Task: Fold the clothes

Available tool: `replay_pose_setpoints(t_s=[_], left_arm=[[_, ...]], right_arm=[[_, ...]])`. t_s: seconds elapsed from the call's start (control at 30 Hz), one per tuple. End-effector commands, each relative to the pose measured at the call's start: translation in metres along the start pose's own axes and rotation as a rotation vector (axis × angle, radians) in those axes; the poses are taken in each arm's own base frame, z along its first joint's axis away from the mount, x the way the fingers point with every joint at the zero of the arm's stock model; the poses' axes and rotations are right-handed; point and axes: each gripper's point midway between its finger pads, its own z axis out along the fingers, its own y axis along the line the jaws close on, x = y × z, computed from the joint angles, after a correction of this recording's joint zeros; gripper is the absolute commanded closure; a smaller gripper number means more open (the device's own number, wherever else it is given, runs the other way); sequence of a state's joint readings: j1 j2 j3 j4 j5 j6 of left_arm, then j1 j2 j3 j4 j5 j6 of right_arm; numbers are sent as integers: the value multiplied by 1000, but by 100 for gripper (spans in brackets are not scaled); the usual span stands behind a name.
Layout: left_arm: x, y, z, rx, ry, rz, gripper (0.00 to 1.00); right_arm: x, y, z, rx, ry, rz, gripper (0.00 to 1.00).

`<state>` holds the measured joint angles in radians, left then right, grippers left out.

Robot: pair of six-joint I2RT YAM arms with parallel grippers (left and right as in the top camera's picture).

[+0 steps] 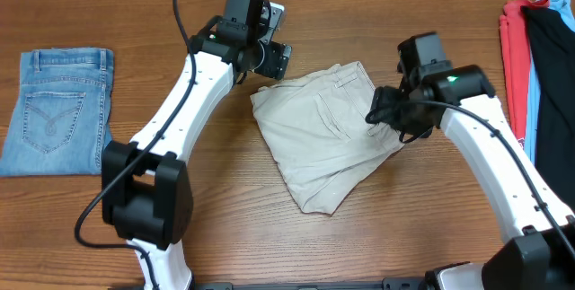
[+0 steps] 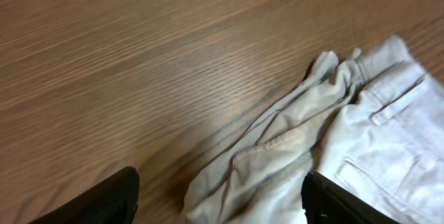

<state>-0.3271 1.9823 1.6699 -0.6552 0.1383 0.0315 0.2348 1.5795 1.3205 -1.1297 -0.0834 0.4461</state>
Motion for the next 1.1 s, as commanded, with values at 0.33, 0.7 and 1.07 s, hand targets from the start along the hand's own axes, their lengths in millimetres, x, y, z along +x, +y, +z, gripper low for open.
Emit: replay_pose_setpoints(t_s=[0.33,0.7,1.07], left_arm=[[77,-14,76,148,258,55,23],[126,-17,57,142,476,-76,60],[182,-24,25,118,741,-212,90]], right_arm=[[47,-14,72,-25,108,126,23],[54,-23,117,-25,106,122,31],[12,-45,127,5,-7,9,60]])
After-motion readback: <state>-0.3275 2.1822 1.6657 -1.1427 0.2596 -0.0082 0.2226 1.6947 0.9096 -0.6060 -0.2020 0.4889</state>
